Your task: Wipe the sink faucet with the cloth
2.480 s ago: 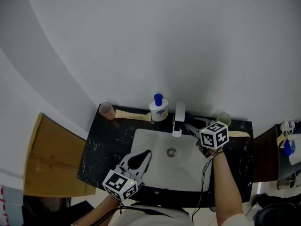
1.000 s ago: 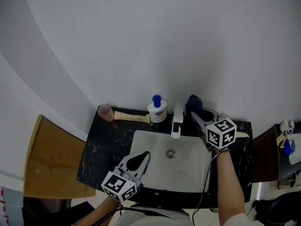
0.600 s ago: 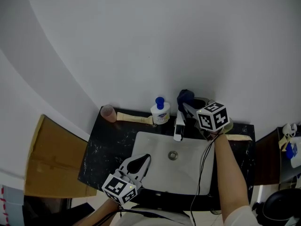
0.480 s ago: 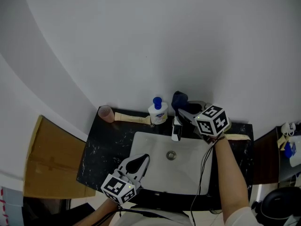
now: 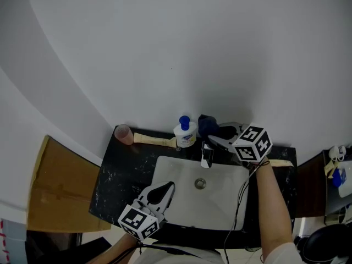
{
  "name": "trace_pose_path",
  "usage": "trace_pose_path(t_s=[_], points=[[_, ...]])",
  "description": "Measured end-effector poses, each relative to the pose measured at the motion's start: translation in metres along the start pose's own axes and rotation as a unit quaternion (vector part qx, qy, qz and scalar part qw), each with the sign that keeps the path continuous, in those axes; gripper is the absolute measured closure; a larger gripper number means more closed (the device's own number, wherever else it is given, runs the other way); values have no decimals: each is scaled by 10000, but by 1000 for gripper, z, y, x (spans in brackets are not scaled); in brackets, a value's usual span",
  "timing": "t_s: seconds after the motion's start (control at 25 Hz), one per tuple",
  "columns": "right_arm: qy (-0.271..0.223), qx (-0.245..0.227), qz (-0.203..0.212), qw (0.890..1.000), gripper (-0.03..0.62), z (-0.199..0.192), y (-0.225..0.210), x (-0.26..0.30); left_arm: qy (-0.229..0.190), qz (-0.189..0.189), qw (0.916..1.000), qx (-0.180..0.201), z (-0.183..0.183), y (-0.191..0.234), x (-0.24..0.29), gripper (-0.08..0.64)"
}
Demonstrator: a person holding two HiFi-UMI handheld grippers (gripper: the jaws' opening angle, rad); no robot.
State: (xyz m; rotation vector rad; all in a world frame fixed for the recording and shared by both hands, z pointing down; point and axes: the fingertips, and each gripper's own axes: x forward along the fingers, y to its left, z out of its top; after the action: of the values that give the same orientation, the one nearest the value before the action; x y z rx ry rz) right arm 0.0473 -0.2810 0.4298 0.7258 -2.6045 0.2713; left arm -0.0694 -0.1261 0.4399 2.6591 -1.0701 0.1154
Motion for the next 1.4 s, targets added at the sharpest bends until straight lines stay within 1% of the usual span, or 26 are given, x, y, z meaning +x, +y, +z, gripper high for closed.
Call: trace_pose_path(t_s=[0.08,0.16,0.24,0.32,0.36,0.4,0.44,0.52,0.6,0.64,0.72,0.8,0.84,0.96,1.04,1.08,1.12,1.2,1.28,1.32,1.4], points=[[-113,32,-640,9979,500,3,-31,1,24,55,10000,-8,3,2,-1,558],[-139,31,-1073,9941,500,4,-52,1,39,98,9999,-20,5,5,-2,558],[-147,25,-1239,9922,500,4,-59,1,1,75,10000,-26,2,7,-2,558],[-190,-2,-1221,9923,500,3,-56,-1,-35,37,10000,-20,0,6,-1,558],[-205,-60,-1134,9933,500,3,-50,-1,-37,26,10000,-18,0,5,0,558],[-202,-137,-961,9951,500,2,-40,-2,-27,21,10000,-18,1,4,1,558],[-175,-205,-694,9972,500,1,-28,-2,-16,15,10000,-17,2,4,1,558],[-27,-292,-5,9996,500,-1,2,-3,-6,-5,10000,-15,3,3,3,558],[218,-372,591,9973,500,-5,29,-5,-19,-40,10000,-10,3,3,5,558],[332,-417,776,9956,500,-7,37,-5,-27,-55,10000,-7,3,3,6,558],[459,-467,910,9937,500,-8,43,-4,-58,-102,9999,-5,0,2,8,558],[404,-404,770,9954,500,-6,34,-1,-63,-129,9999,-7,0,1,9,558],[323,-346,581,9972,500,-3,24,1,-61,-128,9999,-10,0,1,9,558],[72,-205,-256,9994,499,3,-15,6,-54,-101,9999,-18,0,3,8,558],[5,-168,-836,9964,499,4,-40,6,-49,-93,9999,-7,-1,3,8,558],[4,-175,-1072,9941,499,5,-50,5,-48,-90,9999,-6,-1,3,7,558],[15,-176,-1216,9924,499,5,-56,5,-45,-86,10000,-11,-1,3,7,558],[34,-139,-1261,9919,500,4,-60,5,-33,-81,10000,-26,-2,4,6,558],[29,-135,-1188,9928,500,4,-56,5,-17,-71,10000,-29,0,4,7,558],[27,-148,-1085,9940,500,3,-50,5,-11,-69,10000,-30,2,4,7,558],[53,-203,-693,9974,500,1,-31,4,-17,-90,10000,-26,2,4,7,558]])
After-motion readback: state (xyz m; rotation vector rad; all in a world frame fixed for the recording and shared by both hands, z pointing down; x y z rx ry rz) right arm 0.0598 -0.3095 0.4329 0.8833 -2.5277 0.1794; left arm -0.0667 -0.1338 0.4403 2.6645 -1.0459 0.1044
